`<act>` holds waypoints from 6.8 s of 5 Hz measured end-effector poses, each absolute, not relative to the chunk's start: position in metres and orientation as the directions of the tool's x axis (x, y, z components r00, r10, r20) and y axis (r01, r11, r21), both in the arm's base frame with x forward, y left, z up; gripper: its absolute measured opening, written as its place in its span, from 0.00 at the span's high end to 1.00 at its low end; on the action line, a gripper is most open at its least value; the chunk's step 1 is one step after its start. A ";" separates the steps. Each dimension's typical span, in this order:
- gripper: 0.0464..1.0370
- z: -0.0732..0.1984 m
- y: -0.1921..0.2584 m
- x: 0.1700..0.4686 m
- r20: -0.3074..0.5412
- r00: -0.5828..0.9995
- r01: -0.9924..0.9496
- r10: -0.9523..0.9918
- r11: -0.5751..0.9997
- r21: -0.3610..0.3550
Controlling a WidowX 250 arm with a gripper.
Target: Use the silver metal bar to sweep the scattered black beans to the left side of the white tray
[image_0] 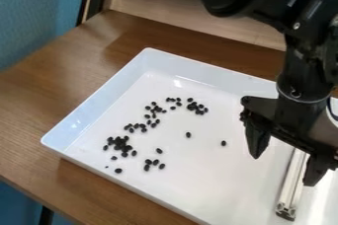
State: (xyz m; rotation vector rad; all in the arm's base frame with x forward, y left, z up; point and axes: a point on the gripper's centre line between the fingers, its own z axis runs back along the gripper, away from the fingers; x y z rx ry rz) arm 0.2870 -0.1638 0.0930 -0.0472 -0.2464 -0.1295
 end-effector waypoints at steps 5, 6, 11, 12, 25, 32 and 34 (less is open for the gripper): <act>0.05 0.078 -0.170 0.298 0.243 0.965 0.114 -0.103 0.993 -0.028; 0.05 0.072 -0.175 0.306 0.235 0.967 0.112 -0.103 0.993 -0.028; 0.67 0.046 -0.183 0.316 0.178 0.983 0.061 -0.052 0.997 -0.046; 0.67 0.044 -0.170 0.313 0.168 0.984 0.066 -0.057 0.997 -0.043; 0.67 0.044 0.062 0.263 0.127 0.977 0.164 -0.172 0.984 0.068; 0.67 0.065 -0.078 0.329 0.156 0.974 0.161 -0.164 0.986 0.033; 0.67 0.042 -0.077 0.341 0.159 0.981 0.102 -0.108 0.994 0.047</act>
